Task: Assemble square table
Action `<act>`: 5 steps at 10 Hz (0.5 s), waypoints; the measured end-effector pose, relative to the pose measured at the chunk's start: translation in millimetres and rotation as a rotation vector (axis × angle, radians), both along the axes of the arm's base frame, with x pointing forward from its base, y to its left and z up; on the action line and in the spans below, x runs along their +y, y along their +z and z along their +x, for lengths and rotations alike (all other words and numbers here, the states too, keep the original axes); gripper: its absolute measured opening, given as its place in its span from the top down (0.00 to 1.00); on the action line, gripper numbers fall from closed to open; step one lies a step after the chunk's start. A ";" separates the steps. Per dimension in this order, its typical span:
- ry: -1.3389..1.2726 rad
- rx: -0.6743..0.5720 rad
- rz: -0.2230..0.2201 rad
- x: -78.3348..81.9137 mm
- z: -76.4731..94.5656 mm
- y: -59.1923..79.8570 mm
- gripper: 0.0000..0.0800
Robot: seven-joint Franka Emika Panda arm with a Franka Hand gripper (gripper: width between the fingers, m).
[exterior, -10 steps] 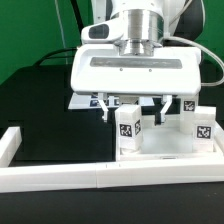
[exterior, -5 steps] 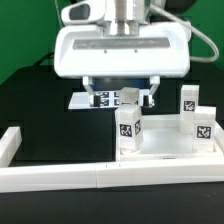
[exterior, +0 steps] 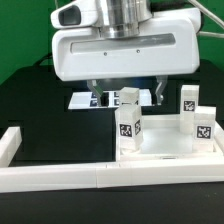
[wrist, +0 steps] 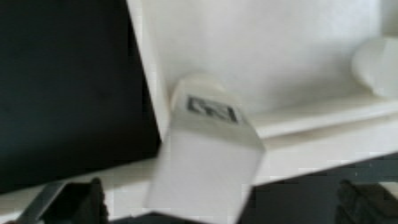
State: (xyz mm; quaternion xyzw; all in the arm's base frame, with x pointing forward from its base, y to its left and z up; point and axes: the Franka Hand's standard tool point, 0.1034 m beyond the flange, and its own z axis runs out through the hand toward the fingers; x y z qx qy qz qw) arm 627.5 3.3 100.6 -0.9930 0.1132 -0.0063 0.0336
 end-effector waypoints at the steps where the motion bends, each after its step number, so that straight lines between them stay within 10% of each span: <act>1: 0.002 -0.009 -0.007 1.1 1.5 -7.9 0.19; 5: 0.009 -0.021 -0.019 -4.4 1.6 -21.8 0.20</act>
Offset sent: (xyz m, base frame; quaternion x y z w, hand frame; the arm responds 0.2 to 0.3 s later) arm 0.0000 0.0000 0.0000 0.0000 0.0000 0.0000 1.0000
